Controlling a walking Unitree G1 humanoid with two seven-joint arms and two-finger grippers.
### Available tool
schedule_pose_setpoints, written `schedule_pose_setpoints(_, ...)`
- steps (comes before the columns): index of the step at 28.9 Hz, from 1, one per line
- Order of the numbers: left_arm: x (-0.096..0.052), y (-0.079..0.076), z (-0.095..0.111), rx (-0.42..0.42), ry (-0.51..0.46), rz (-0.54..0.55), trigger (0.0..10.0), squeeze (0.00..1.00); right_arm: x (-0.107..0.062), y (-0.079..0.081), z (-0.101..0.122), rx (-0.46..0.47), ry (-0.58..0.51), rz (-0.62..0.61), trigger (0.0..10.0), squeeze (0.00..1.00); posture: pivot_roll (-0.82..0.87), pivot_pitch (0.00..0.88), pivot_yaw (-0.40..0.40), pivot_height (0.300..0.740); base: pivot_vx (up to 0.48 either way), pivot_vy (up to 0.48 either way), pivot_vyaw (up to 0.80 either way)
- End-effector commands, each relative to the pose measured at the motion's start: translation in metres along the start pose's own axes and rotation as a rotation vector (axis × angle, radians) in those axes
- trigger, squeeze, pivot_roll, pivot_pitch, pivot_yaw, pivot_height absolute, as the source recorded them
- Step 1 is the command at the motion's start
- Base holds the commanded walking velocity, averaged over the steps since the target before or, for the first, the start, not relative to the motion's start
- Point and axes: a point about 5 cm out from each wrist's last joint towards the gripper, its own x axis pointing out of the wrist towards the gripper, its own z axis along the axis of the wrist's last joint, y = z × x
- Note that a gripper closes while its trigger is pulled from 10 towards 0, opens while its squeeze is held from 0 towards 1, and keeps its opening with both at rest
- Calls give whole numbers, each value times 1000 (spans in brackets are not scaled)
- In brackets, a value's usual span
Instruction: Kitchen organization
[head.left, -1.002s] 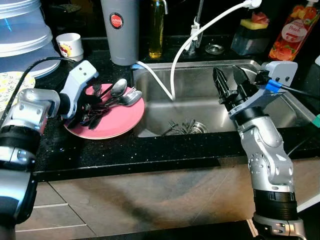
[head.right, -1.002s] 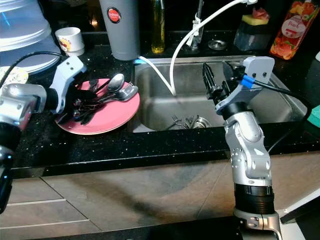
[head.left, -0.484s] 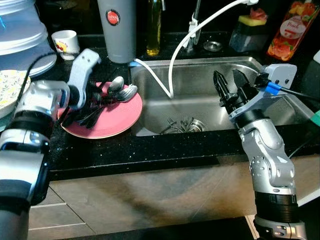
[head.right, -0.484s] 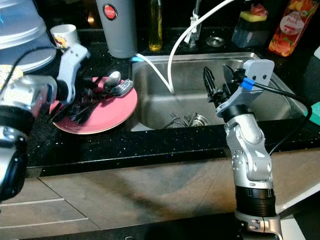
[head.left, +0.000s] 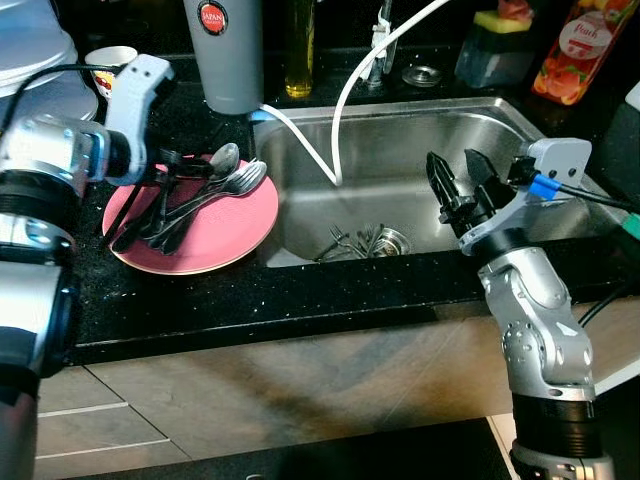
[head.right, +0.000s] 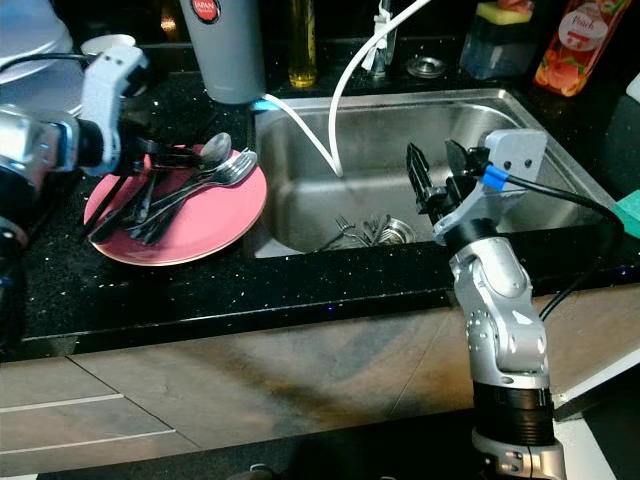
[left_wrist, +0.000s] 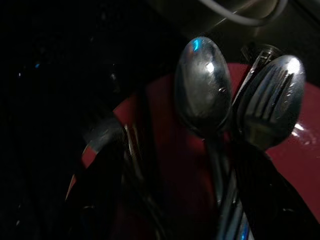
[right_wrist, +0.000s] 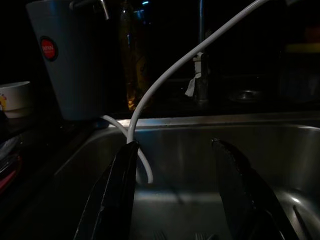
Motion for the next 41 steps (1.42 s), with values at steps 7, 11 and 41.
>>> schedule_pose_setpoints(7, 11, 2, -16, -73, 58, 62, 10000, 0, 4, 8, 0, 19, 2, 27, 10000, 0, 112, 145, 35, 740, 0, 0, 0)
schedule_pose_setpoints(11, 15, 0, -20, -55, 71, 70, 10000, 0, 4, 8, 0, 18, 2, 28, 10000, 0, 112, 145, 35, 740, 0, 0, 0)
schedule_pose_setpoints(41, -7, -23, 72, 145, -241, 84, 10000, 0, 4, 2, 5, 7, -12, 0, 10000, 0, 98, 141, 32, 740, 0, 0, 0)
